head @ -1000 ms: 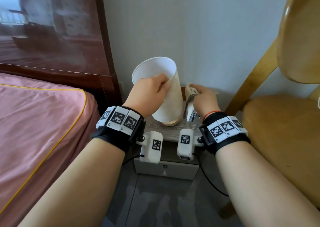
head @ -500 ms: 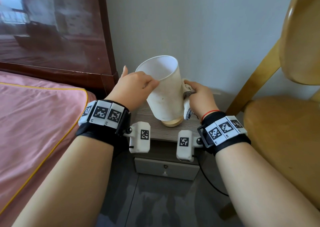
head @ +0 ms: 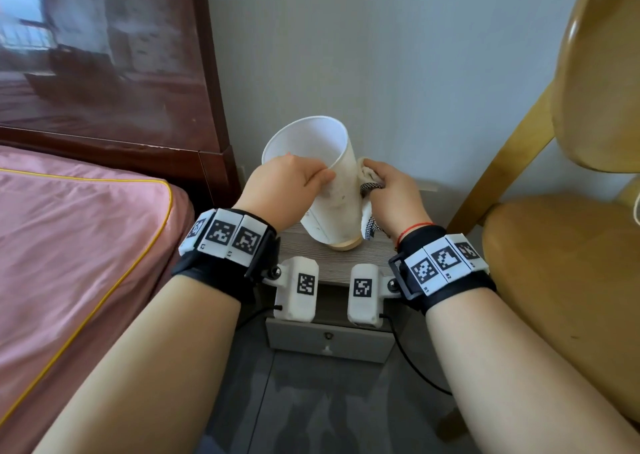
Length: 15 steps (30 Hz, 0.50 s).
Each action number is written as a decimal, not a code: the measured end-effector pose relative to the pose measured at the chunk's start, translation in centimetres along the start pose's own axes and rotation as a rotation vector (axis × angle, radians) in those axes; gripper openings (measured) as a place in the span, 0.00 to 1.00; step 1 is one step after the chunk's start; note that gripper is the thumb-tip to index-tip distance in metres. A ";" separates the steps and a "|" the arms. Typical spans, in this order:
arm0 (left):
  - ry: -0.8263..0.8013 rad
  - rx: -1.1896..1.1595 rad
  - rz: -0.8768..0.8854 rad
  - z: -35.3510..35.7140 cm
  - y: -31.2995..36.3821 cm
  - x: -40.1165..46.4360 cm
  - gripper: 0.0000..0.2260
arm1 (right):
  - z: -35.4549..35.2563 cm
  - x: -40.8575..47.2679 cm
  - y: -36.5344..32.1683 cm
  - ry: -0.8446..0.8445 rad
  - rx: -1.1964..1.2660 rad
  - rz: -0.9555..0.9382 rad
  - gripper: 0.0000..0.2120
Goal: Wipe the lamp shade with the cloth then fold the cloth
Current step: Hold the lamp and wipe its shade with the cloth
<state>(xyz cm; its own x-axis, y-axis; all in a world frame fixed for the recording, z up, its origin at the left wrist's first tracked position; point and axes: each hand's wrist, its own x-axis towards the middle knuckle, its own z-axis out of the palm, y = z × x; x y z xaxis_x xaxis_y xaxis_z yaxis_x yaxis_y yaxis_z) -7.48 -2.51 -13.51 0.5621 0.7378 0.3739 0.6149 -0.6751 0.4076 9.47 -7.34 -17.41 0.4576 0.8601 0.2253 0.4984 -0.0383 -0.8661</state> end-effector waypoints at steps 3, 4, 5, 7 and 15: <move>0.083 0.063 -0.028 0.4 1.1 0.0 0.21 | 0.0 0.2 -0.1 0.036 -0.031 -0.018 0.27; 0.102 0.070 -0.033 0.6 1.5 0.0 0.21 | 0.0 0.2 -0.2 0.041 -0.037 -0.025 0.28; 0.113 0.072 -0.039 0.7 1.8 0.0 0.21 | 0.0 0.1 -0.3 0.044 -0.028 -0.032 0.27; 0.116 0.084 -0.047 0.9 2.4 0.0 0.21 | -0.1 0.0 -0.3 0.042 0.013 -0.029 0.26; 0.119 0.027 -0.103 -0.9 2.8 0.2 0.23 | -0.1 0.2 -1.0 0.008 0.122 0.016 0.32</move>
<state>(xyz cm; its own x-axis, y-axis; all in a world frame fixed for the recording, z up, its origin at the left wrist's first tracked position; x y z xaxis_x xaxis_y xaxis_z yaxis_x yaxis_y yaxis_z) -6.11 -4.24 -11.51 0.4271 0.7966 0.4277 0.6813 -0.5945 0.4270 9.12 -7.14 -16.44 0.4706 0.8559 0.2144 0.3980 0.0109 -0.9173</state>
